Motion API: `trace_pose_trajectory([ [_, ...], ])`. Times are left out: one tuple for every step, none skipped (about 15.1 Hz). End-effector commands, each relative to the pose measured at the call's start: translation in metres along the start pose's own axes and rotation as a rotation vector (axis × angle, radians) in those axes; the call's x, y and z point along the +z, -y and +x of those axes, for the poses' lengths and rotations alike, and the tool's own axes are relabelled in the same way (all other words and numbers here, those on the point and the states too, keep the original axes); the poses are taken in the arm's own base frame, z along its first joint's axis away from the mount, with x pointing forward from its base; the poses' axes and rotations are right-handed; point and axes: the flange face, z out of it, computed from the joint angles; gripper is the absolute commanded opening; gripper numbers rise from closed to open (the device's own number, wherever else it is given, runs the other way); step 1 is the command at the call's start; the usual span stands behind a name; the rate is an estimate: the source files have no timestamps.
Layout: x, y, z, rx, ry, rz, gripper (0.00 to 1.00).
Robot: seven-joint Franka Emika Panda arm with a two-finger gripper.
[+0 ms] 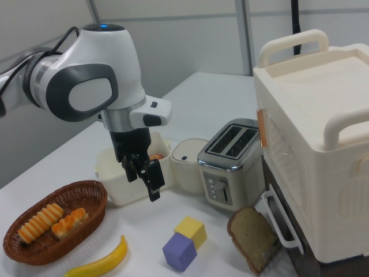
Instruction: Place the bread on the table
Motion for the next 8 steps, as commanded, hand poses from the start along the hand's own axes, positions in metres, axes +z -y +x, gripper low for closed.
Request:
trace_pose_trajectory([
  [0.003,0.012,0.000,-0.028,0.012,-0.033,1.00],
  [0.004,0.012,-0.001,-0.028,0.021,-0.032,1.00],
  [0.005,0.013,-0.002,-0.031,0.030,-0.033,1.00],
  [0.006,0.018,-0.003,-0.037,0.034,-0.034,1.00],
  [0.005,0.023,-0.003,-0.046,0.031,-0.035,1.00],
  [0.005,0.023,-0.003,-0.047,0.030,-0.035,1.00],
  [0.005,0.024,-0.003,-0.047,0.029,-0.035,1.00],
  [0.007,0.025,-0.003,-0.050,0.032,-0.035,1.00],
])
